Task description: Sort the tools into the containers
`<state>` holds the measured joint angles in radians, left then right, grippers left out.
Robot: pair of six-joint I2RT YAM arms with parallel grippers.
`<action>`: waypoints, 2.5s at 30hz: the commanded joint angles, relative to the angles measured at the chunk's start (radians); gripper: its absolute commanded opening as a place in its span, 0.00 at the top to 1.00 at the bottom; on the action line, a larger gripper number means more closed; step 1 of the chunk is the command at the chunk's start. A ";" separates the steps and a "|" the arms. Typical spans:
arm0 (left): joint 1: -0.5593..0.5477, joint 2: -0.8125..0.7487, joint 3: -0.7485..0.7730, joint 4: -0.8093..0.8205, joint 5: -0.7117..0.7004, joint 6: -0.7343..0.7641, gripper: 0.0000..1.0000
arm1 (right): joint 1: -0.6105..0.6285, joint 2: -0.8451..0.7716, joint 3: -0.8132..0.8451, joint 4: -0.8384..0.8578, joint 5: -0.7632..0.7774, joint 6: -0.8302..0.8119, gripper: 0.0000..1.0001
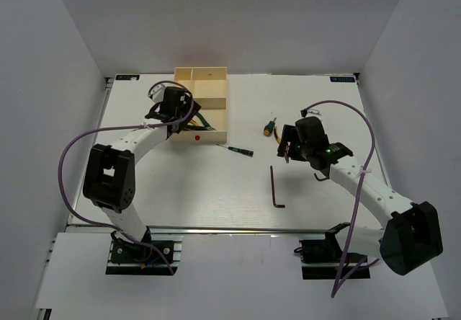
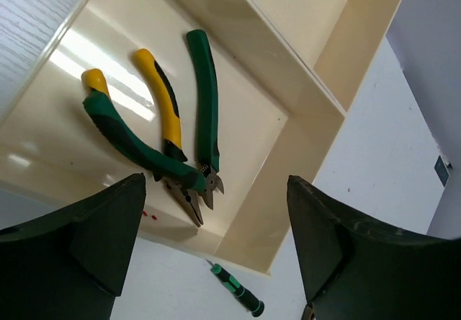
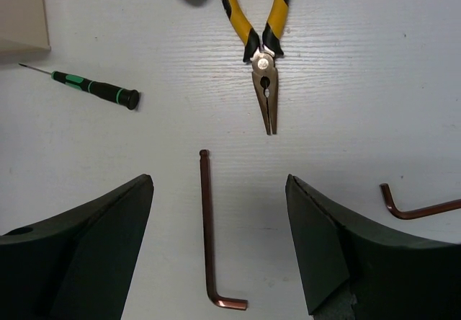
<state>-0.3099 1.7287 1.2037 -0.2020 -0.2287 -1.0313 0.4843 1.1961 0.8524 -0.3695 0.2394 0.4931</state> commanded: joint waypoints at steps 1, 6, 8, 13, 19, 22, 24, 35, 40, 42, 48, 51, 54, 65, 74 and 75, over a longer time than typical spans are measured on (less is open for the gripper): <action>-0.020 -0.104 0.040 -0.030 -0.046 0.097 0.11 | -0.003 0.013 -0.010 0.024 0.046 -0.005 0.20; -0.020 -0.152 0.111 -0.155 0.006 0.328 0.05 | -0.004 0.043 0.004 0.027 0.090 -0.037 0.23; -0.020 -0.175 0.108 -0.198 0.011 0.384 0.04 | -0.006 0.069 0.008 0.040 0.090 -0.056 0.25; -0.020 -0.351 -0.021 -0.247 0.006 0.528 0.03 | -0.010 0.172 0.030 0.055 0.097 -0.083 0.29; -0.011 -0.594 -0.196 -0.260 0.075 0.603 0.02 | -0.023 0.335 0.117 0.047 0.097 -0.097 0.32; -0.011 -0.688 -0.271 -0.252 0.101 0.642 0.02 | -0.029 0.405 0.163 0.057 0.080 -0.116 0.33; -0.011 -0.716 -0.312 -0.252 0.103 0.662 0.02 | -0.041 0.466 0.210 0.040 0.075 -0.125 0.34; -0.011 -0.736 -0.366 -0.249 0.117 0.665 0.02 | -0.078 0.618 0.297 0.021 0.026 -0.130 0.41; -0.011 -0.748 -0.374 -0.249 0.114 0.663 0.02 | -0.092 0.645 0.283 0.030 0.009 -0.120 0.45; -0.011 -0.750 -0.377 -0.244 0.112 0.662 0.02 | -0.093 0.657 0.275 0.035 0.001 -0.119 0.49; -0.011 -0.738 -0.374 -0.251 0.098 0.659 0.02 | -0.105 0.660 0.235 0.063 0.003 -0.110 0.68; -0.011 -0.739 -0.382 -0.240 0.109 0.659 0.02 | -0.113 0.649 0.224 0.058 0.018 -0.108 0.87; -0.011 -0.741 -0.389 -0.229 0.124 0.637 0.02 | -0.119 0.632 0.218 0.050 0.035 -0.105 1.00; -0.020 -0.684 -0.293 -0.212 0.278 0.554 0.03 | -0.116 0.415 0.137 0.034 0.124 -0.116 1.00; -0.029 -0.545 -0.213 -0.155 0.469 0.478 0.10 | -0.104 0.246 0.146 0.032 -0.020 -0.143 1.00; -0.029 -0.534 -0.205 -0.143 0.491 0.468 0.11 | -0.101 0.234 0.148 0.037 -0.032 -0.146 1.00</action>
<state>-0.3279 1.1831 0.9565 -0.3874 0.1669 -0.5255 0.3744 1.4910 0.9829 -0.3649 0.2615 0.3649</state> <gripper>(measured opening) 0.895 0.292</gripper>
